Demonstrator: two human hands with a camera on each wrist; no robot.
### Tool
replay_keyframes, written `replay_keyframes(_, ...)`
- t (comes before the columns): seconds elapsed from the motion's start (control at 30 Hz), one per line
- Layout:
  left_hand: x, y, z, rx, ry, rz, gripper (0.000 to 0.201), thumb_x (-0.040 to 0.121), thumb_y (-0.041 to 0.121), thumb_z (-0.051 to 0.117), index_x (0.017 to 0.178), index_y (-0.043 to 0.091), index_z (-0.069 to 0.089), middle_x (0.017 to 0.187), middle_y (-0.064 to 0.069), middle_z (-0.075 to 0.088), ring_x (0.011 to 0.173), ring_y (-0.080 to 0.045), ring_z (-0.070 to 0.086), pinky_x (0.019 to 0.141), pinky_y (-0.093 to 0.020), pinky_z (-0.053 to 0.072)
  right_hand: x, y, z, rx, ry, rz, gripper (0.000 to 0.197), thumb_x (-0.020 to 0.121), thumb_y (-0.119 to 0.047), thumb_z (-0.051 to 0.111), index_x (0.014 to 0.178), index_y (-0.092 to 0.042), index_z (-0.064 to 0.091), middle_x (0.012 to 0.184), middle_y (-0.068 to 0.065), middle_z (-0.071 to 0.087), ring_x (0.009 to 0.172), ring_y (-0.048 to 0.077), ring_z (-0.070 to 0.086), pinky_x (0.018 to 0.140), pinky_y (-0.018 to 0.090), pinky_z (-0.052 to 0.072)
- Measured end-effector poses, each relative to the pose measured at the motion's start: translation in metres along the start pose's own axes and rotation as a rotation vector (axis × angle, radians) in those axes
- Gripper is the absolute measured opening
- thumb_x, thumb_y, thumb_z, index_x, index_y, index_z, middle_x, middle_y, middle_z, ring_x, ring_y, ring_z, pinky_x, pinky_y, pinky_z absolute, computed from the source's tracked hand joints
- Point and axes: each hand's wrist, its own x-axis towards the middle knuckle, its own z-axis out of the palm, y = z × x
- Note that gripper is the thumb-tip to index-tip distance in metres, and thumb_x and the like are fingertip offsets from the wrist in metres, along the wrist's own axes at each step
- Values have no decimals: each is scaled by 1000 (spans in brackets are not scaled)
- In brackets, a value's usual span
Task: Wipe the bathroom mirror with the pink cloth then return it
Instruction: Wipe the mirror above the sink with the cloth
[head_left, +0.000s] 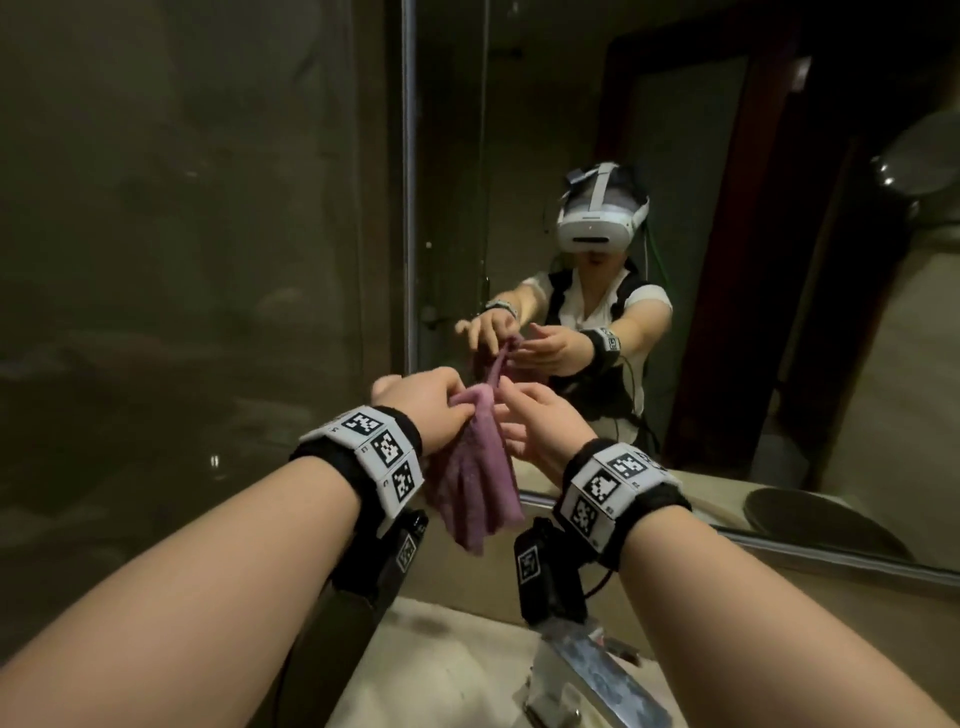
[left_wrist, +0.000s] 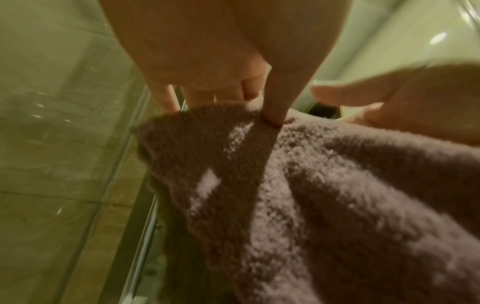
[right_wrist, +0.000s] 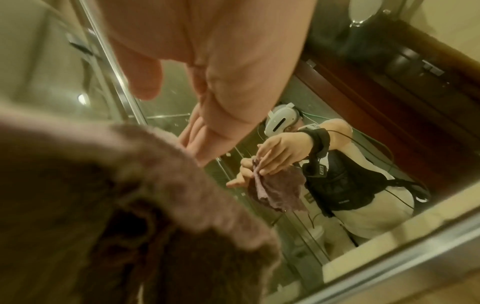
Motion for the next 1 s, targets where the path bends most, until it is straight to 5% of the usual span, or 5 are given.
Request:
replay_keyframes(0.23,6,6,-27,-179,18,-35,11,96,31,44,91,22,44,104,-10,64,105,-30,60,94,-37,45,-2,-37,-4,-175,-110,-29,40,86,-6,63,126,-7,56,122,24,61,110,35,61,98,52,47)
replay_keyframes(0.5,24,-1,-67,-317,190,57,21,96,29,49,110,14,48,101,-9,61,92,-27,58,82,-34,46,8,-75,1,-763,282,-173,28,82,-17,64,100,-15,43,86,1,55,82,19,55,67,27,48)
replay_keyframes(0.67,47,-4,-92,-431,230,188,27,94,12,50,109,17,28,105,-7,42,72,-15,49,73,-31,43,25,-141,-3,-1053,523,-512,12,85,-13,52,90,-22,46,109,5,51,95,24,55,80,27,43)
replay_keyframes(0.83,70,7,-113,-454,408,297,23,92,1,49,85,21,56,111,0,34,94,-17,48,97,-21,38,43,-171,4,-1382,568,-691,13,93,-21,42,94,-19,55,110,-2,38,91,22,46,82,31,46)
replay_keyframes(1.0,100,15,-140,-408,505,303,30,95,7,50,122,10,61,139,-5,31,121,-20,47,107,-21,31,76,-187,2,-1241,583,-762,20,98,-26,35,114,-18,43,102,-4,40,95,21,46,91,39,44)
